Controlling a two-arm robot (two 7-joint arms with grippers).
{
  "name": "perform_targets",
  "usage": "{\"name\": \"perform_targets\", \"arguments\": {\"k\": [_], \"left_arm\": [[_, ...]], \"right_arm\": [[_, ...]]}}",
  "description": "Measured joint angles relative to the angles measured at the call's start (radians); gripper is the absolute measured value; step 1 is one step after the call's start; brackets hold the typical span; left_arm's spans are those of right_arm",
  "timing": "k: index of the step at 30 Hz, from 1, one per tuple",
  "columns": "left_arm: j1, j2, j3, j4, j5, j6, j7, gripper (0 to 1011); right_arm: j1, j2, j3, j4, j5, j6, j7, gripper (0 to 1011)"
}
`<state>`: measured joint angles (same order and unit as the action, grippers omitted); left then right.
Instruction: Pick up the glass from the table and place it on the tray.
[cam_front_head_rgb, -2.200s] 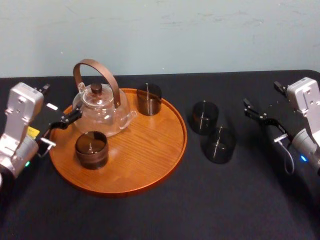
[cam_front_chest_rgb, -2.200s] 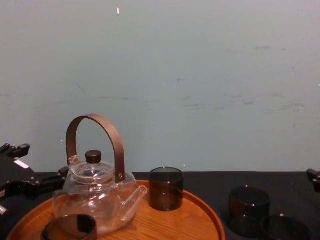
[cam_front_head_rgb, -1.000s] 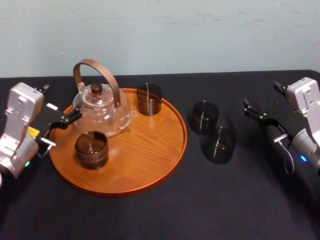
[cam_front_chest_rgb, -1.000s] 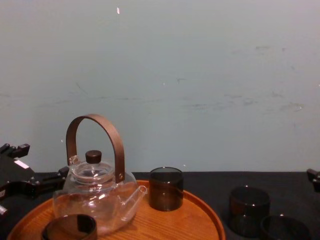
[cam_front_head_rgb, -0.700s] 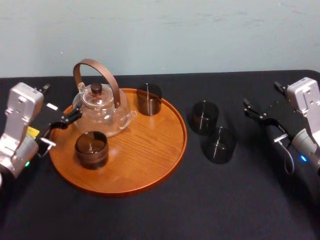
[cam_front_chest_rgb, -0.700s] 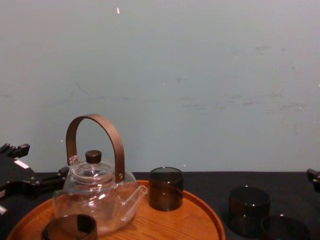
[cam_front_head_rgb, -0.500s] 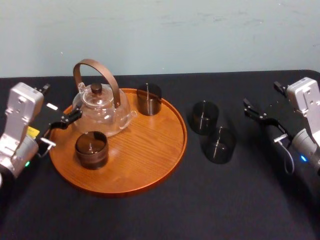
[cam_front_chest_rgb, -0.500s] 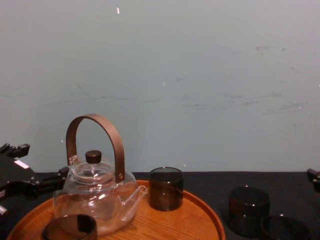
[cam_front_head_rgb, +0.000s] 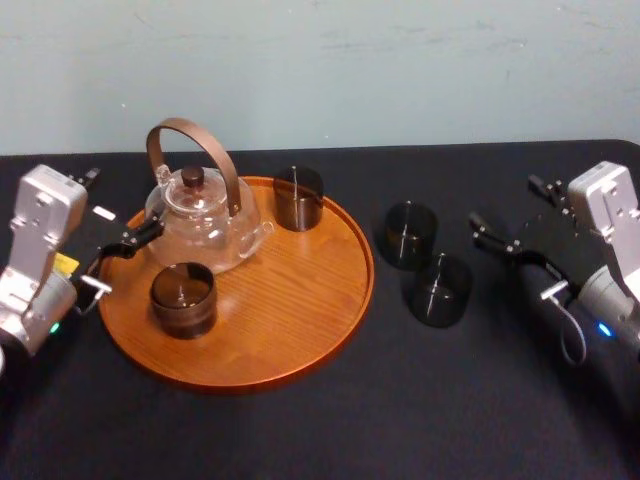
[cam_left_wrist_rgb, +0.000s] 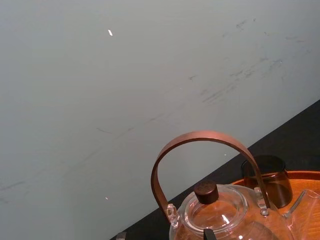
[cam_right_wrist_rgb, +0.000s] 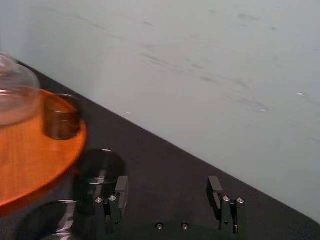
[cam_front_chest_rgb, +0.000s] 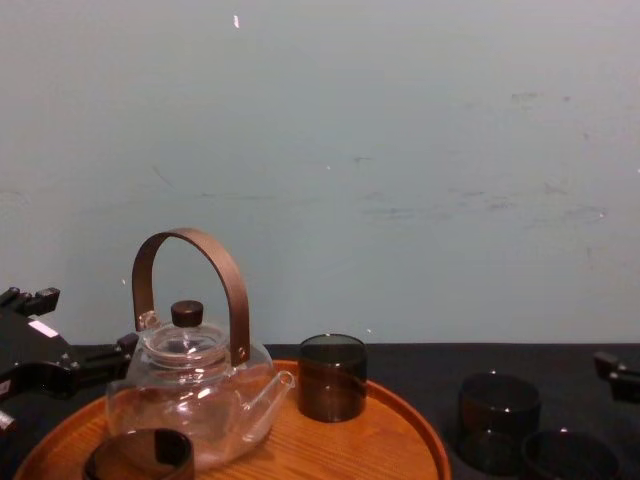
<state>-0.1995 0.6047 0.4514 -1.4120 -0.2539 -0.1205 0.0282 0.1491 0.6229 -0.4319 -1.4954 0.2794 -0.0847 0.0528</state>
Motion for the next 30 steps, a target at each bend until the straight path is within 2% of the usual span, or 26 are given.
{"name": "perform_targets", "arguments": {"k": [8, 15, 22, 30], "left_arm": [[0.000, 0.000, 0.000, 0.000, 0.000, 0.000, 0.000, 1001], [0.000, 0.000, 0.000, 0.000, 0.000, 0.000, 0.000, 1001], [0.000, 0.000, 0.000, 0.000, 0.000, 0.000, 0.000, 1001], [0.000, 0.000, 0.000, 0.000, 0.000, 0.000, 0.000, 1001]], "right_arm": [[-0.084, 0.023, 0.023, -0.106, 0.024, 0.004, 0.042, 1002], [-0.140, 0.033, 0.036, -0.168, 0.037, -0.003, 0.074, 1002], [-0.169, 0.026, 0.043, -0.182, 0.042, 0.007, 0.099, 1002], [-0.186, 0.011, 0.052, -0.163, 0.065, 0.028, 0.141, 1002]]}}
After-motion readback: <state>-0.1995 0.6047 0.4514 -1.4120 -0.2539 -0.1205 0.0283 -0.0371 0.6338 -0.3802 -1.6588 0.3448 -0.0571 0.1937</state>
